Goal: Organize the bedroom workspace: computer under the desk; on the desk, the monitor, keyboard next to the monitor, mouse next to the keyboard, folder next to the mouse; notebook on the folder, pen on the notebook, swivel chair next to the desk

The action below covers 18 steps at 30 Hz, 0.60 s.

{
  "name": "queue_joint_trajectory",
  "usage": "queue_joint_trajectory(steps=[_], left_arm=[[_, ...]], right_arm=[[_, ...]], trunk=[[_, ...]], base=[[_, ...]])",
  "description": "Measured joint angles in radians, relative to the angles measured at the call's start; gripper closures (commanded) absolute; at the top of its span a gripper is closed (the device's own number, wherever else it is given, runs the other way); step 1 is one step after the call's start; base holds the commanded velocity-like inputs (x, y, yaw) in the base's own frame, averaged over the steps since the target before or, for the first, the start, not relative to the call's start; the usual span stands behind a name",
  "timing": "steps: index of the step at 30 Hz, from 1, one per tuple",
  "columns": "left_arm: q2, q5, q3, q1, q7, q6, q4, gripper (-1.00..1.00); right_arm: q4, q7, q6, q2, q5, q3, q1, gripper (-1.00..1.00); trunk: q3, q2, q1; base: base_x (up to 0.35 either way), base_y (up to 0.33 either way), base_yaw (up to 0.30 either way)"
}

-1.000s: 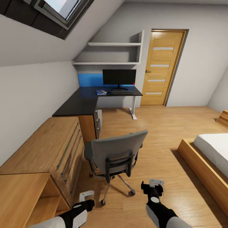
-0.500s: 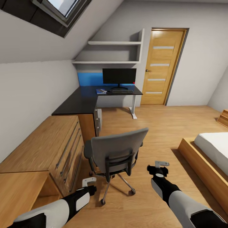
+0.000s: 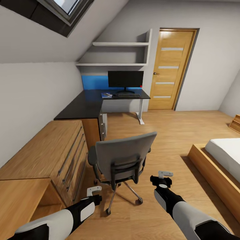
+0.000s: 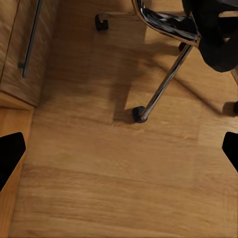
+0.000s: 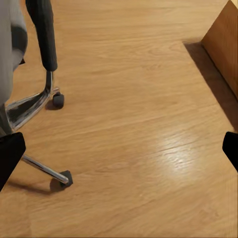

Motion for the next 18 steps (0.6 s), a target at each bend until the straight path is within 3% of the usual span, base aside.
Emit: queue_joint_trajectory(steps=[4,18], left_arm=[[-0.001,0.001,-0.001,0.000,0.002,-0.004,0.002,-1.00],[0.001,0.002,0.001,0.000,0.003,-0.005,0.005,-1.00]], right_arm=[[0.005,0.003,-0.001,0.014,0.001,0.001,0.000,-1.00],[-0.001,0.002,-0.004,0.014,0.002,-0.002,0.000,-1.00]], trunk=[[-0.013,-0.028,0.015],[-0.056,-0.126,0.069]], base=[[0.000,0.000,0.000],[0.000,0.000,0.000]])
